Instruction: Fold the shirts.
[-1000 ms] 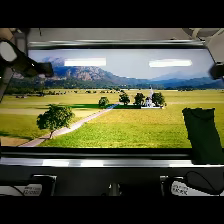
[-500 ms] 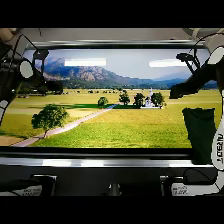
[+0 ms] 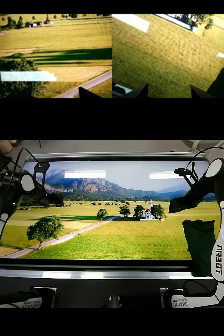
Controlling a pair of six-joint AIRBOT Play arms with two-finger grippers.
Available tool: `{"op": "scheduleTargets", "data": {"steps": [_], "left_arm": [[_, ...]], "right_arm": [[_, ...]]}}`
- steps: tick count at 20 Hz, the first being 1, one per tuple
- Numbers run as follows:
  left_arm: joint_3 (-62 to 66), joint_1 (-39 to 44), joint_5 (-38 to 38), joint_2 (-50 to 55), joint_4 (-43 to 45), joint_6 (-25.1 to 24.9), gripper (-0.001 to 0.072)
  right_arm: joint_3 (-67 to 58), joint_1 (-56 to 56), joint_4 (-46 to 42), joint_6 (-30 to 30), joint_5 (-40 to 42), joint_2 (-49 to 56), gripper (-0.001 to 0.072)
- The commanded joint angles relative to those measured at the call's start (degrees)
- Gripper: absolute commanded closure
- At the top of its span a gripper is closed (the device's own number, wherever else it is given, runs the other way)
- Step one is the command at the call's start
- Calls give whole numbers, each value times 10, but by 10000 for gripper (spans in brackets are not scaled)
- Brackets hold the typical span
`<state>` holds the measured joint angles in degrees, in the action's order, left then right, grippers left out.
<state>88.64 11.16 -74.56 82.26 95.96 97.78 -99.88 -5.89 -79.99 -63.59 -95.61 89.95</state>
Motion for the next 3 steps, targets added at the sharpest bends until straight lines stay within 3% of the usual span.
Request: {"op": "scheduleTargets", "data": {"steps": [1, 3], "left_arm": [[0, 0, 1, 0, 0, 0, -13], [0, 0, 1, 0, 0, 0, -13]], "right_arm": [[0, 0, 0, -1, -3, 0, 143], [-1, 0, 0, -1, -2, 0, 143]]}}
